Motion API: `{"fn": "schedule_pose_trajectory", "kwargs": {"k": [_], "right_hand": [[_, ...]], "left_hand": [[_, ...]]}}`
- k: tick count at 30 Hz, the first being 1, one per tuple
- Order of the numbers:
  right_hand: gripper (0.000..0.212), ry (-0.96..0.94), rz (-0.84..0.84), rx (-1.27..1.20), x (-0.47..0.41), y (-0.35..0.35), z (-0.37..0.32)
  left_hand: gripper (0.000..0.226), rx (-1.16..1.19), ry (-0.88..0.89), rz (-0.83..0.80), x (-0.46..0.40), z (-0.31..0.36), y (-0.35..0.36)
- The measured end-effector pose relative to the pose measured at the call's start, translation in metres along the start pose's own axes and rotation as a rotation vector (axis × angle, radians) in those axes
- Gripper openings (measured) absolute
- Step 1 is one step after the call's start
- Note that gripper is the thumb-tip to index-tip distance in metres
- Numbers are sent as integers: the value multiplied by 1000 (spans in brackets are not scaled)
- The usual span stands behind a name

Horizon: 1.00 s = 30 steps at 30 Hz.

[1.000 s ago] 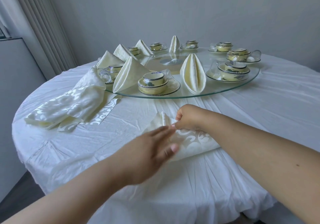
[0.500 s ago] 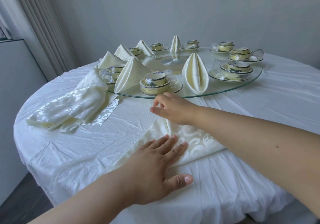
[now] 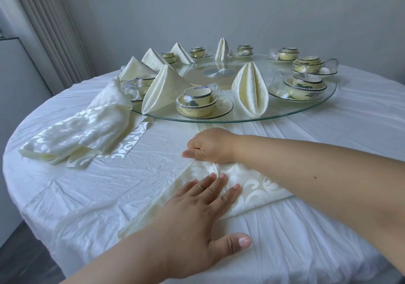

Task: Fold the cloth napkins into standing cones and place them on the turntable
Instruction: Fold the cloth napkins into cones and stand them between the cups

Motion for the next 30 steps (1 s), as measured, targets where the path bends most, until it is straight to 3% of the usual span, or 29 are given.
{"fn": "schedule_pose_trajectory", "kwargs": {"k": [7, 14, 21, 28, 30], "right_hand": [[54, 107, -45, -79, 8, -16, 9], [56, 495, -106, 111, 58, -26, 68], [52, 946, -25, 46, 157, -19, 120], [42, 993, 27, 233, 189, -30, 111], [45, 905, 247, 382, 182, -52, 93]], "left_hand": [[80, 1, 49, -2, 2, -5, -3], [89, 82, 98, 51, -8, -7, -19], [85, 123, 99, 84, -25, 17, -17], [89, 50, 141, 21, -32, 30, 2], [90, 55, 142, 30, -32, 29, 2]]}}
Point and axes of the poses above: each hand's wrist, its own x-axis away from the middle knuckle, its own y-axis out of the palm, z = x × y, the point moved 8 cm from there along -x, towards the middle knuckle, and after that the axes turned 2 degrees about y, right-handed, at the moved point
